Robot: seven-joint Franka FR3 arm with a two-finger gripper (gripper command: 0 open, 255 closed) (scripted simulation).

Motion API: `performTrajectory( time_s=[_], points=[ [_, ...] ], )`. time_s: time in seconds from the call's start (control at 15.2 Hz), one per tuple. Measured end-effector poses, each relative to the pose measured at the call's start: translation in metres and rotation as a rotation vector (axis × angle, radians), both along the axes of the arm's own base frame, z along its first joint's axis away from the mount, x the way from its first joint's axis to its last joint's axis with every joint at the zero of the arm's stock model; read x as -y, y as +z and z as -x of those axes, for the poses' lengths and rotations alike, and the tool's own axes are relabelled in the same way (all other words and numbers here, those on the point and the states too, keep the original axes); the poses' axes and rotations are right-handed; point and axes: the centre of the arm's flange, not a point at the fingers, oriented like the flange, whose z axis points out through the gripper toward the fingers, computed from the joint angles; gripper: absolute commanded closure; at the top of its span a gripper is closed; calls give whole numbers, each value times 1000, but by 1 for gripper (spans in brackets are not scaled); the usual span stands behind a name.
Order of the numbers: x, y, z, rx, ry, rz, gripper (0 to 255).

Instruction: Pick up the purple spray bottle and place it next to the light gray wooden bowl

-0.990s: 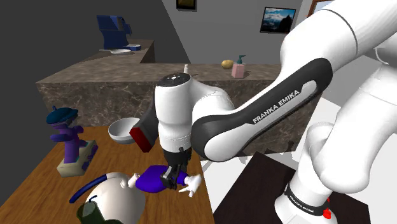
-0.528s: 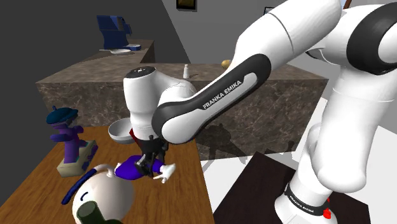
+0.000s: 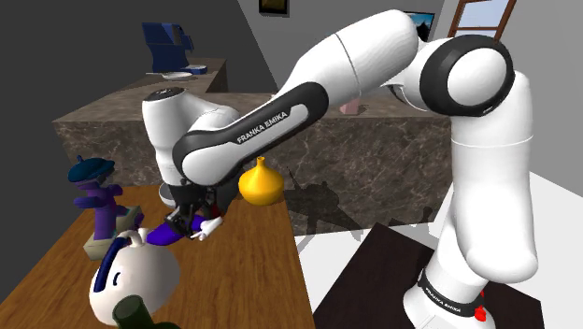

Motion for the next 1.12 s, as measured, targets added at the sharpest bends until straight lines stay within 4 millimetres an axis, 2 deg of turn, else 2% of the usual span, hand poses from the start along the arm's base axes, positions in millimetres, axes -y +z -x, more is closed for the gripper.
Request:
performTrajectory(
  time_s=[0.13,0.26,1.12],
  points=[
    [-5,-4,-30,0,0,1,255],
    [-7,-3,-47,0,0,1,255],
    [-7,-69,-52,1,0,0,255]
  ],
)
